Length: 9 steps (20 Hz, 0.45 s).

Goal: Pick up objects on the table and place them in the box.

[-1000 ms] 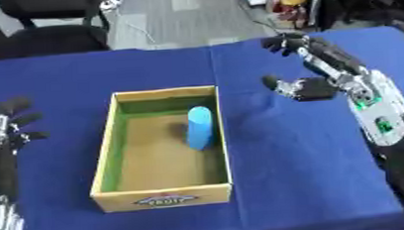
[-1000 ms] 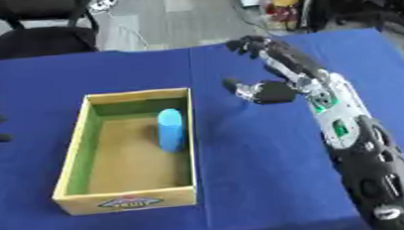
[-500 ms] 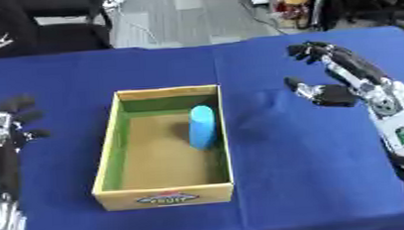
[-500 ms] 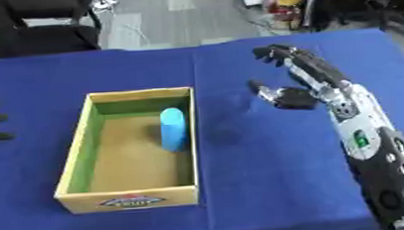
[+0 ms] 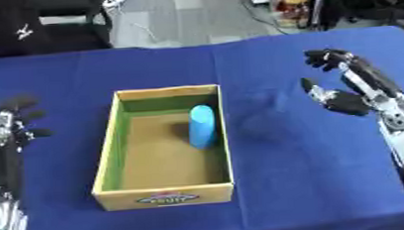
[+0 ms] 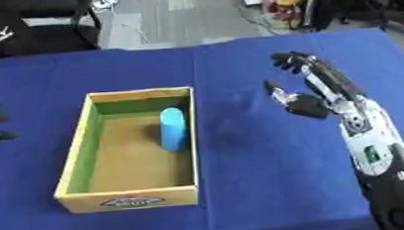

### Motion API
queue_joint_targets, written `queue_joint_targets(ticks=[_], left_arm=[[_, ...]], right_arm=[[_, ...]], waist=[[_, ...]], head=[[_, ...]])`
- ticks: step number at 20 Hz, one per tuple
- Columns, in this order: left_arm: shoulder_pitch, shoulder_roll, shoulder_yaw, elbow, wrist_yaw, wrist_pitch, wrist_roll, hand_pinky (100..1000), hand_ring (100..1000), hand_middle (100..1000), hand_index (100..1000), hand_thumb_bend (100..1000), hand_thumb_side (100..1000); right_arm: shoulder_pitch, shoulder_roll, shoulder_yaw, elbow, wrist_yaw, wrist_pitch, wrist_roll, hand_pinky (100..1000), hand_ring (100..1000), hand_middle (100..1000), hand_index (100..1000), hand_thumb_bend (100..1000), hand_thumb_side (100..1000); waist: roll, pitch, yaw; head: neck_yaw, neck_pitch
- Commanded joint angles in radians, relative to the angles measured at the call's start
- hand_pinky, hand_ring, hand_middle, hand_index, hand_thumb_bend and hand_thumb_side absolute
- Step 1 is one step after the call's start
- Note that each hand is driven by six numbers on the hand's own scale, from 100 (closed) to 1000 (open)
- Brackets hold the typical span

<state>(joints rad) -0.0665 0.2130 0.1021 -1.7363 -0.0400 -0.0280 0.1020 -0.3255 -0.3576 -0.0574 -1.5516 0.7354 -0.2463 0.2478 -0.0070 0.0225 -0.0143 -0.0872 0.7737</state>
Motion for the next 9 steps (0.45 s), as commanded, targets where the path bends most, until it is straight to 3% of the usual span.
queue_joint_targets(ticks=[1,5,9], left_arm=[[-0.011,0.01,0.006,-0.009,-0.006,-0.002,-0.001,578,724,801,857,468,1000],[-0.011,0.009,0.007,-0.008,-0.007,-0.002,-0.001,578,725,801,857,466,1000],[-0.01,0.009,0.004,-0.006,-0.008,-0.003,-0.003,579,726,802,857,465,1000]], right_arm=[[0.008,0.0,-0.026,-0.041,0.002,0.014,-0.012,725,767,755,920,257,801],[0.028,0.009,-0.048,-0.159,-0.017,0.02,-0.057,715,755,745,914,264,784],[0.034,0.008,-0.071,-0.336,-0.102,0.04,-0.149,708,749,736,896,272,761]], waist=[[0.003,-0.006,-0.002],[0.004,-0.005,-0.004],[0.004,-0.004,-0.005]], head=[[0.009,-0.004],[0.01,-0.004],[0.011,-0.004]])
